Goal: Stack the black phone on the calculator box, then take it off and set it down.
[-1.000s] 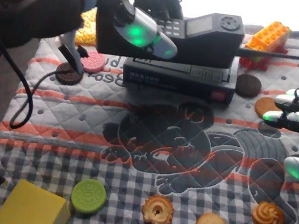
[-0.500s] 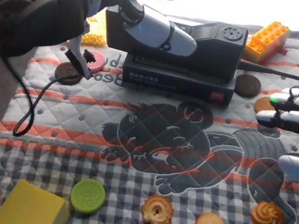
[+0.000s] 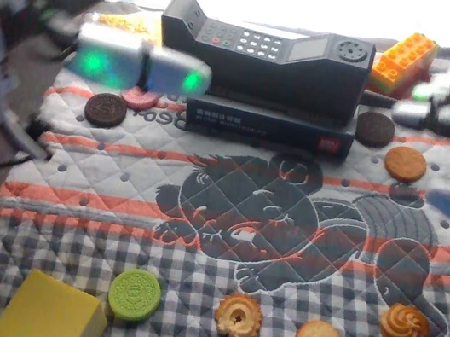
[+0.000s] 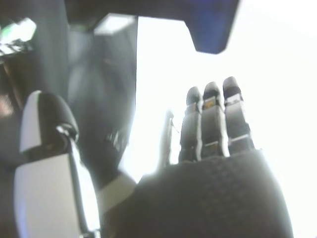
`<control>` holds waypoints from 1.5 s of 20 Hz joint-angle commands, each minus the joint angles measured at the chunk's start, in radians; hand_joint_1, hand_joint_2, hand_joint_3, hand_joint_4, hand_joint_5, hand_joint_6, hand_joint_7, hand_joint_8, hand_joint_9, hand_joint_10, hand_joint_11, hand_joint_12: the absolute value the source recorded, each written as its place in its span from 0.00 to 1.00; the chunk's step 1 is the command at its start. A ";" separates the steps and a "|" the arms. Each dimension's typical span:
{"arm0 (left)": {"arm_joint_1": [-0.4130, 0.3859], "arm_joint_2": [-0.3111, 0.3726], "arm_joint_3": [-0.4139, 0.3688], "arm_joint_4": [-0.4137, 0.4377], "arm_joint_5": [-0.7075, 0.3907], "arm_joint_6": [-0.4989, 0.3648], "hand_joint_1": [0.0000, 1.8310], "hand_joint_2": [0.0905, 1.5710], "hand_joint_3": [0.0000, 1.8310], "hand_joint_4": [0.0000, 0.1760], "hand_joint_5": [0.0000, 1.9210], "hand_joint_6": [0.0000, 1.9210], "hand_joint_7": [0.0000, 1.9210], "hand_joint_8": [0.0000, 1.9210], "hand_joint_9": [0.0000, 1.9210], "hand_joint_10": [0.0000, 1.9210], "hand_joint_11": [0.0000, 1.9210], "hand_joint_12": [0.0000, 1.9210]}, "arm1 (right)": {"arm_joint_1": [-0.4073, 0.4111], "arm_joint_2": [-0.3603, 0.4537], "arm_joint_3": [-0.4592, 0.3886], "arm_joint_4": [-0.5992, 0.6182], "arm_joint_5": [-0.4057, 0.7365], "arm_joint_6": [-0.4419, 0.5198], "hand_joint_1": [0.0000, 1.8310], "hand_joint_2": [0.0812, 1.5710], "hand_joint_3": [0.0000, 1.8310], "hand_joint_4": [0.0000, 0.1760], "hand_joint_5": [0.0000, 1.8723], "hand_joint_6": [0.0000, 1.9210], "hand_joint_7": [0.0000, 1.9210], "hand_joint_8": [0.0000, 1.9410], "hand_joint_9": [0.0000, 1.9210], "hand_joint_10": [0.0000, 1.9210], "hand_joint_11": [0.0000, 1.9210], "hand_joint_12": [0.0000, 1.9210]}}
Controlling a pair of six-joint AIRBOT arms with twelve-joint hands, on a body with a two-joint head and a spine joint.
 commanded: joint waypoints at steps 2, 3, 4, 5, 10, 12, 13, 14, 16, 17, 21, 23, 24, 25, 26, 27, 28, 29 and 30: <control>0.059 0.051 -0.053 0.008 -0.202 -0.007 0.51 0.46 0.00 0.99 0.06 0.00 0.05 0.00 0.01 0.00 0.00 0.06 | 0.049 -0.012 0.028 0.040 0.127 0.002 0.22 0.80 0.00 0.52 0.22 0.00 0.17 0.00 0.14 0.00 0.09 0.07; 0.094 0.074 -0.083 0.002 -0.233 -0.008 0.52 0.45 0.00 0.97 0.04 0.00 0.04 0.00 0.00 0.00 0.00 0.01 | 0.069 -0.020 0.039 0.043 0.113 0.002 0.24 0.79 0.00 0.61 0.21 0.00 0.17 0.00 0.13 0.00 0.09 0.07; 0.133 0.098 -0.112 -0.007 -0.267 -0.008 0.47 0.43 0.00 0.88 0.04 0.00 0.04 0.00 0.00 0.00 0.00 0.00 | 0.099 -0.029 0.052 0.044 0.090 0.002 0.27 0.78 0.00 0.65 0.21 0.00 0.18 0.01 0.15 0.01 0.11 0.08; 0.171 0.120 -0.136 -0.021 -0.299 -0.008 0.47 0.43 0.00 0.77 0.05 0.01 0.03 0.00 0.00 0.00 0.00 0.00 | 0.130 -0.040 0.067 0.044 0.061 0.002 0.30 0.77 0.00 0.69 0.22 0.00 0.20 0.01 0.17 0.01 0.13 0.09; 0.362 0.198 -0.236 -0.123 -0.464 -0.008 0.47 0.47 0.00 0.82 0.04 0.00 0.03 0.00 0.02 0.00 0.03 0.01 | 0.288 -0.127 0.168 0.009 -0.146 0.002 0.31 0.69 0.00 0.90 0.19 0.00 0.19 0.00 0.16 0.00 0.13 0.12; 0.407 0.205 -0.253 -0.149 -0.505 -0.008 0.48 0.48 0.01 0.87 0.02 0.00 0.03 0.00 0.01 0.00 0.02 0.02 | 0.347 -0.171 0.212 -0.013 -0.234 0.002 0.35 0.67 0.00 1.00 0.18 0.00 0.19 0.00 0.18 0.00 0.07 0.29; 0.420 0.205 -0.256 -0.159 -0.512 -0.009 0.47 0.48 0.01 0.81 0.03 0.00 0.03 0.00 0.02 0.00 0.03 0.02 | 0.382 -0.203 0.243 -0.027 -0.296 0.002 0.35 0.65 0.00 0.95 0.17 0.00 0.18 0.00 0.17 0.01 0.01 0.41; 0.422 0.205 -0.256 -0.162 -0.512 -0.009 0.47 0.48 0.00 0.82 0.03 0.00 0.02 0.00 0.02 0.00 0.02 0.02 | 0.399 -0.220 0.259 -0.033 -0.324 0.002 0.36 0.64 0.00 0.94 0.17 0.00 0.18 0.00 0.18 0.01 0.00 0.47; 0.426 0.204 -0.256 -0.170 -0.502 -0.009 0.47 0.49 0.01 0.77 0.02 0.00 0.02 0.00 0.01 0.00 0.02 0.02 | 0.438 -0.263 0.298 -0.045 -0.390 0.002 0.36 0.62 0.00 1.00 0.17 0.00 0.20 0.00 0.20 0.01 0.00 0.54; 0.429 0.204 -0.256 -0.174 -0.499 -0.009 0.47 0.49 0.01 0.74 0.03 0.00 0.02 0.00 0.01 0.00 0.02 0.02 | 0.446 -0.275 0.307 -0.047 -0.404 0.002 0.36 0.61 0.00 1.00 0.17 0.00 0.21 0.01 0.23 0.01 0.03 0.56; 0.444 0.203 -0.256 -0.191 -0.497 -0.009 0.46 0.50 0.01 0.87 0.03 0.00 0.01 0.00 0.00 0.00 0.00 0.00 | 0.479 -0.315 0.351 -0.059 -0.473 0.002 0.40 0.62 0.00 1.00 0.21 0.00 0.24 0.01 0.27 0.02 0.10 0.55; 0.444 0.200 -0.255 -0.192 -0.497 -0.009 0.44 0.50 0.01 0.74 0.03 0.00 0.02 0.00 0.01 0.00 0.00 0.00 | 0.482 -0.332 0.368 -0.059 -0.496 0.002 0.48 0.63 0.00 0.58 0.27 0.00 0.35 0.01 0.37 0.02 0.17 0.54; 0.444 0.199 -0.255 -0.193 -0.497 -0.010 0.45 0.50 0.01 0.73 0.04 0.00 0.02 0.00 0.02 0.01 0.01 0.00 | 0.483 -0.339 0.374 -0.059 -0.503 0.002 0.70 0.67 0.00 0.00 0.44 0.00 0.55 0.33 0.59 0.04 0.33 0.53; 0.445 0.198 -0.255 -0.193 -0.496 -0.010 0.45 0.50 0.01 0.73 0.04 0.00 0.02 0.00 0.02 0.01 0.01 0.00 | 0.483 -0.343 0.378 -0.059 -0.506 0.002 0.70 0.67 0.00 0.00 0.44 0.00 0.55 0.33 0.59 0.04 0.33 0.53; 0.446 0.198 -0.255 -0.193 -0.496 -0.012 0.45 0.51 0.01 0.75 0.02 0.00 0.02 0.00 0.02 0.00 0.02 0.01 | 0.483 -0.345 0.379 -0.059 -0.507 0.002 0.75 0.66 0.00 0.00 0.52 0.28 0.57 0.39 0.57 0.45 0.38 0.55; 0.447 0.198 -0.255 -0.193 -0.496 -0.016 0.45 0.51 0.01 0.74 0.02 0.00 0.02 0.00 0.02 0.01 0.03 0.01 | 0.483 -0.345 0.379 -0.059 -0.507 0.002 0.76 0.67 0.00 0.00 0.53 0.35 0.55 0.45 0.54 0.57 0.37 0.56; 0.448 0.198 -0.255 -0.193 -0.497 -0.022 0.44 0.50 0.00 0.77 0.02 0.00 0.03 0.00 0.02 0.00 0.02 0.01 | 0.483 -0.345 0.379 -0.059 -0.508 0.002 0.76 0.67 0.00 0.00 0.56 0.32 0.53 0.49 0.55 0.59 0.44 0.59; 0.451 0.198 -0.254 -0.193 -0.499 -0.028 0.43 0.51 0.00 0.73 0.03 0.00 0.03 0.00 0.02 0.00 0.01 0.01 | 0.483 -0.345 0.379 -0.059 -0.508 0.002 0.70 0.68 0.00 0.00 0.54 0.40 0.56 0.50 0.60 0.43 0.53 0.59; 0.453 0.198 -0.254 -0.193 -0.501 -0.030 0.43 0.51 0.00 0.73 0.03 0.00 0.03 0.00 0.02 0.00 0.01 0.01 | 0.483 -0.345 0.378 -0.059 -0.507 0.002 0.70 0.68 0.00 0.00 0.54 0.40 0.56 0.50 0.60 0.43 0.53 0.59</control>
